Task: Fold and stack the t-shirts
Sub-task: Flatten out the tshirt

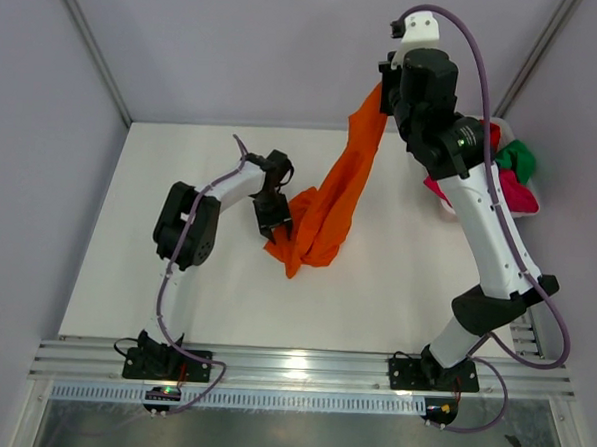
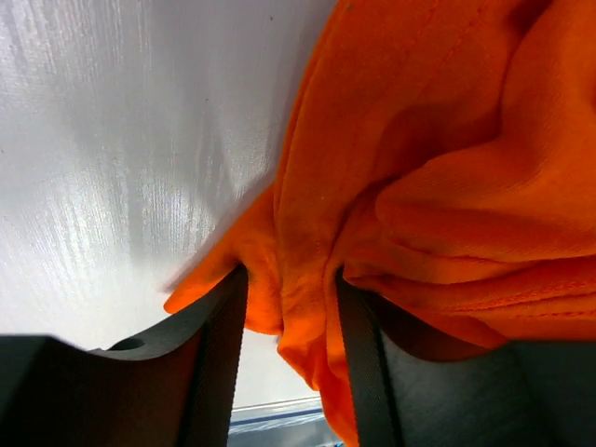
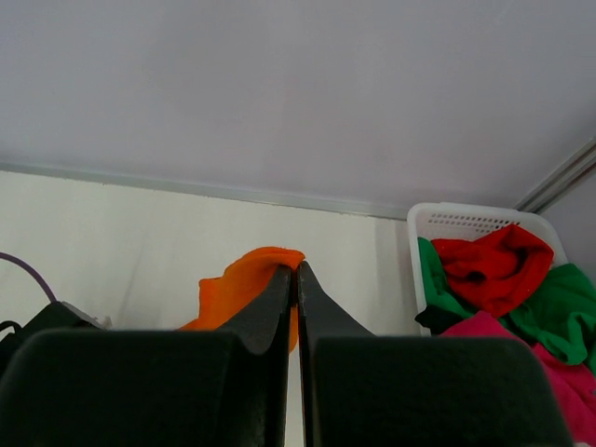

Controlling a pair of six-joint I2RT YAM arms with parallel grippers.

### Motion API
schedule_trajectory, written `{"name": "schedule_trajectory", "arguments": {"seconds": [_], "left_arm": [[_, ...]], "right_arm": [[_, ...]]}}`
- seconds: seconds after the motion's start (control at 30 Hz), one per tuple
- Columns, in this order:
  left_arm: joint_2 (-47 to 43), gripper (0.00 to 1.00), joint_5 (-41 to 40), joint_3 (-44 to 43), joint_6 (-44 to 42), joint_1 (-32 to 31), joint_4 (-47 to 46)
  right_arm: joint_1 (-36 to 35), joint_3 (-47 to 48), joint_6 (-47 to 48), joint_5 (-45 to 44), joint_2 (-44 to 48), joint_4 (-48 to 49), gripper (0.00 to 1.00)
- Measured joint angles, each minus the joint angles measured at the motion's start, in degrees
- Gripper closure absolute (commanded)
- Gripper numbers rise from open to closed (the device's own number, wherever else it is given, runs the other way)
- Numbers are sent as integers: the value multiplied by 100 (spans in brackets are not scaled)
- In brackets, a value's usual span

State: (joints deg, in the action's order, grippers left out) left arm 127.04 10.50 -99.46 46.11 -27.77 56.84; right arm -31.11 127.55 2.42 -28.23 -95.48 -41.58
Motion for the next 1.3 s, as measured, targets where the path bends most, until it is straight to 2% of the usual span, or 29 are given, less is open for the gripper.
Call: {"name": "schedule_trajectory", "arguments": {"seconds": [0.03,0.1,0.13,0.27,0.57,0.73,1.07,1.3], "left_arm": [[7,60,7,-4,-2,-2,-9],[24,77,13,-7,31,-2,-7],[39,88,22,-9,24,-2,-24],[74,100,94,-35,15,-4,-46],[118,100,101,-96,11,-2,17],[271,100,-107,-448,-44,-42,350],[463,100,-2197,-2734,-623,-87,1637],[457,100,-3480,-3403,-914,-66,1880]], "right_arm": [[0,-26,0,-4,11,2,97],[0,-109,2,-17,39,31,97],[0,-136,2,-22,42,35,96],[0,-208,2,-22,50,44,97],[0,-286,0,-20,55,96,96],[0,-291,4,-26,52,127,97],[122,-372,48,-131,52,203,97],[223,-378,81,-240,52,358,97]]}}
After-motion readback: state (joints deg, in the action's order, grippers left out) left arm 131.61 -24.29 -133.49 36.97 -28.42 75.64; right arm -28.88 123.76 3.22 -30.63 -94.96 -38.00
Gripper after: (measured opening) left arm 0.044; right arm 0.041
